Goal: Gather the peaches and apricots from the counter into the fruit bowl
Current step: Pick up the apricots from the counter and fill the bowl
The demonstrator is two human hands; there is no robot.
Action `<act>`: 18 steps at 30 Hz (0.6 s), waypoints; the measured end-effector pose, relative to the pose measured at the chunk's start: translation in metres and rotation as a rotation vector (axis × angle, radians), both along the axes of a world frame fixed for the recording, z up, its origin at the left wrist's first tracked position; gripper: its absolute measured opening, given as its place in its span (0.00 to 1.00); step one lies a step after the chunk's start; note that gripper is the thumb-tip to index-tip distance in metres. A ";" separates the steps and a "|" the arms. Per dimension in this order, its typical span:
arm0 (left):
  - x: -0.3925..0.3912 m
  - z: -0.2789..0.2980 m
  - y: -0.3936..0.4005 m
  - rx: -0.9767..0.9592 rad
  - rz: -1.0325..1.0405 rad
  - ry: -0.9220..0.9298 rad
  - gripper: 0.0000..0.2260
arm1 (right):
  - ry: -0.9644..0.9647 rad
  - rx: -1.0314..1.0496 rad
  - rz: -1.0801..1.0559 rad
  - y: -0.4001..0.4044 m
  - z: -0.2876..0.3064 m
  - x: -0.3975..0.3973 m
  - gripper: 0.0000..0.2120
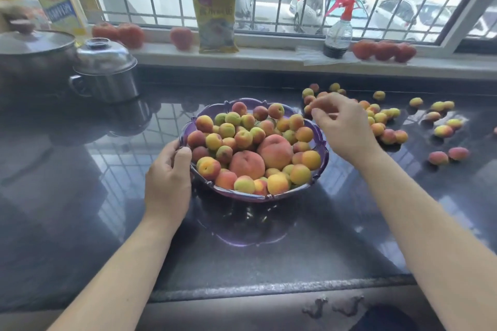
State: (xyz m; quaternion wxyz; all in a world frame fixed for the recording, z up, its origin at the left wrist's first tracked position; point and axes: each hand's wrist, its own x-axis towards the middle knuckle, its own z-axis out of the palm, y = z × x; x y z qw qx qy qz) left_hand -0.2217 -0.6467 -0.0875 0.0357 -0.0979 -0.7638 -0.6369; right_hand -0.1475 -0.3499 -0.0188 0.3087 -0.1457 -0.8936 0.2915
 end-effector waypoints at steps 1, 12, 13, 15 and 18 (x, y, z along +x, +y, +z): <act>0.000 0.000 0.001 0.007 0.003 -0.001 0.19 | -0.023 0.008 -0.149 0.018 -0.014 0.007 0.07; 0.000 -0.001 0.001 0.020 0.011 0.000 0.14 | -0.520 0.388 -0.333 0.055 -0.052 -0.008 0.23; 0.001 -0.001 0.000 0.017 0.009 0.001 0.14 | -0.514 0.388 -0.348 0.056 -0.053 -0.009 0.22; 0.001 -0.001 0.000 0.016 0.005 0.005 0.15 | -0.468 0.374 -0.367 0.058 -0.056 -0.008 0.20; 0.000 -0.001 0.000 0.024 0.003 0.002 0.15 | -0.371 0.350 -0.370 0.059 -0.060 -0.004 0.16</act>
